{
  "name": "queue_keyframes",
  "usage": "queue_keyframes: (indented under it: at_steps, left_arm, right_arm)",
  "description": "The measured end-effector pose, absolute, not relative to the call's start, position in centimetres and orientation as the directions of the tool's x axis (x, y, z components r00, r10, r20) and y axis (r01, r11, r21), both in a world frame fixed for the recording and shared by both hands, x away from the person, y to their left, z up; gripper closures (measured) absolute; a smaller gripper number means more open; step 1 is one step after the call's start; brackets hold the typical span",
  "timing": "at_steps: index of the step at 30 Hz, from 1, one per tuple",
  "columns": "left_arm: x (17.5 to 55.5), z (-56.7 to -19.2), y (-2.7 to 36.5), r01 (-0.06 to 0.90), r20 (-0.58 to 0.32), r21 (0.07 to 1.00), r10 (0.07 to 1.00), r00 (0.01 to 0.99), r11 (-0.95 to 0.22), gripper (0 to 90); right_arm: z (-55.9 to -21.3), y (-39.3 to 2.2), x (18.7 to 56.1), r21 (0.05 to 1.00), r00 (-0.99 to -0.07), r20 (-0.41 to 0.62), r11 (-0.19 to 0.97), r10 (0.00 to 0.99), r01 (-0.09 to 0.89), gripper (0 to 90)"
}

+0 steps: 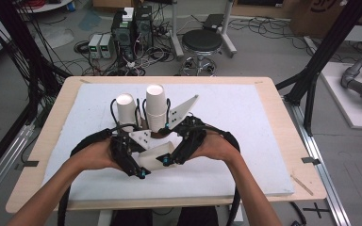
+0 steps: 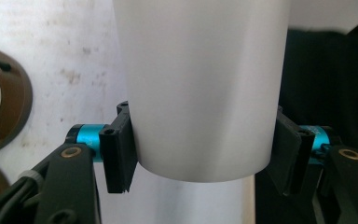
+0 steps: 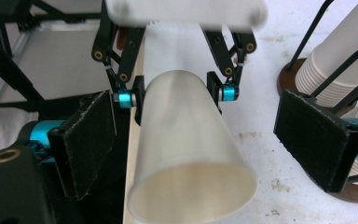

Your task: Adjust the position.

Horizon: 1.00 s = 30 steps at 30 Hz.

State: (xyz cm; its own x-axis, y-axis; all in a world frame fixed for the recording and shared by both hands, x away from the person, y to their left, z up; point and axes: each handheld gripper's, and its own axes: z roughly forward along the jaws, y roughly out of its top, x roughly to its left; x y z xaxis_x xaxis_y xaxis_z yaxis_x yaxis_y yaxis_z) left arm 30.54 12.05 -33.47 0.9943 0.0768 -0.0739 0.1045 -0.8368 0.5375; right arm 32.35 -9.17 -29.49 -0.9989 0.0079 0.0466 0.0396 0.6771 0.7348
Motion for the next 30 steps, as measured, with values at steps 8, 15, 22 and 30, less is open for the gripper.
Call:
queue_keyframes:
  at_steps: [8, 15, 22, 30]
  left_arm:
    - [30.2, -34.5, 13.3, 0.142, -0.094, 0.574, 0.107, 0.99, -0.806, 35.8]
    - [30.2, -34.7, 14.6, 0.161, -0.096, 0.633, 0.13, 0.987, -0.757, 35.8]
    - [29.8, -34.7, 15.4, 0.174, -0.102, 0.717, 0.146, 0.984, -0.675, 35.8]
    - [29.6, -35.0, 16.2, 0.183, -0.109, 0.778, 0.158, 0.981, -0.601, 35.8]
  right_arm:
    - [-29.2, -10.5, 32.4, 0.783, -0.998, 0.049, 0.619, 0.031, 0.058, 13.3]
    - [-29.4, -11.6, 32.5, 0.805, -0.997, 0.056, 0.588, 0.053, 0.077, 13.3]
    - [-30.1, -12.2, 32.7, 0.823, -0.995, 0.077, 0.559, 0.066, 0.101, 13.3]
    - [-30.8, -12.7, 32.6, 0.835, -0.993, 0.09, 0.539, 0.073, 0.115, 13.3]
